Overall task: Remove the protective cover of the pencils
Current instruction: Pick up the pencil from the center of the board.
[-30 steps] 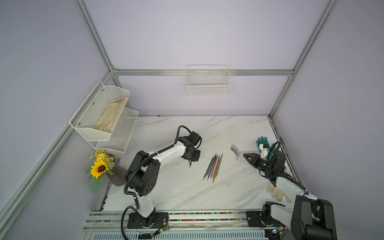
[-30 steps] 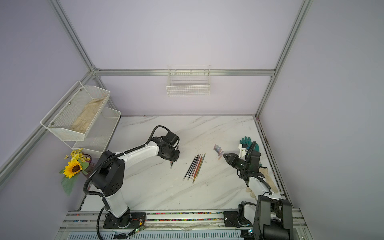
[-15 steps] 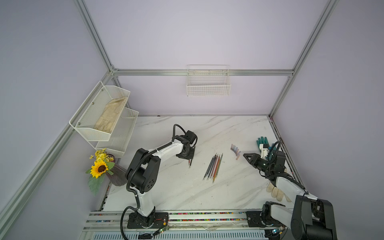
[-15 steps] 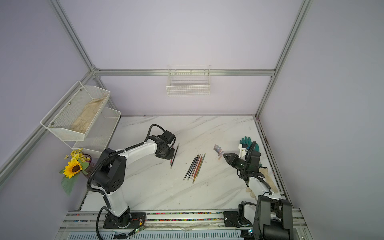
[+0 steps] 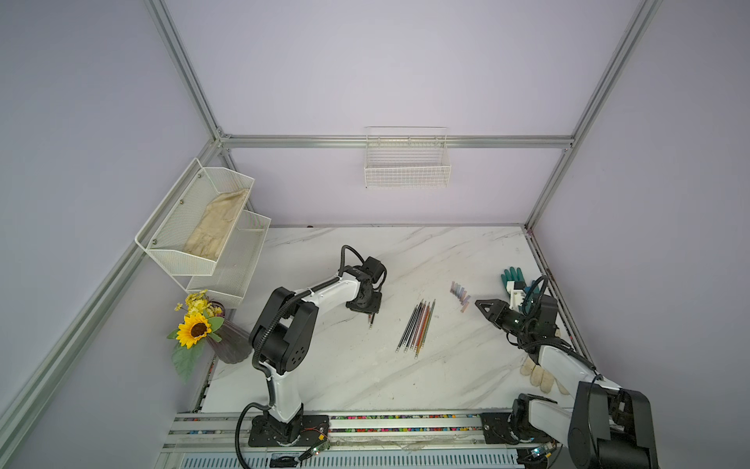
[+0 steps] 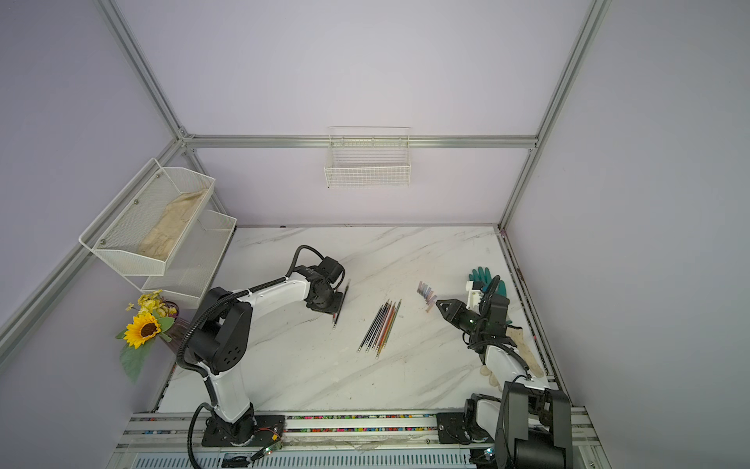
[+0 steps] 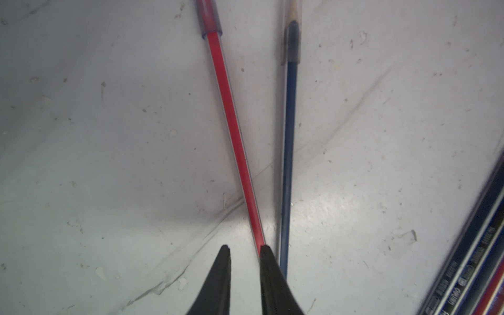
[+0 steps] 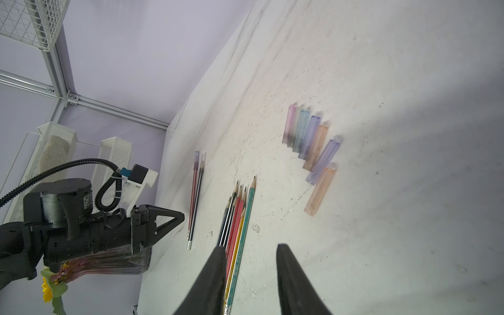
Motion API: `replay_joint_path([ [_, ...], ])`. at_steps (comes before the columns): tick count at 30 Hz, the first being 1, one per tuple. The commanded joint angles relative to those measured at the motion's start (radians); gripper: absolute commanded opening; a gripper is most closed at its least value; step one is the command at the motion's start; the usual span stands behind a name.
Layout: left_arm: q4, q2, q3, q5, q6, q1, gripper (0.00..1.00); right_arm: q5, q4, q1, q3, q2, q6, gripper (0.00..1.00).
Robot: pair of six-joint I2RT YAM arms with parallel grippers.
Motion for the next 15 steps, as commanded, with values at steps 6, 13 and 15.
replay_joint_path([
  [6, 0.023, 0.020, 0.040, 0.019, -0.009, -0.001, 0.22, 0.002, 0.035, 0.003, -0.016, -0.005, -0.006, 0.35],
  [13, 0.022, 0.030, 0.046, 0.025, -0.010, -0.001, 0.22, 0.002, 0.036, 0.004, -0.015, -0.003, -0.006, 0.35],
  [15, 0.023, 0.034, 0.047, 0.027, -0.008, -0.001, 0.22, 0.002, 0.037, 0.004, -0.014, -0.002, -0.006, 0.35],
])
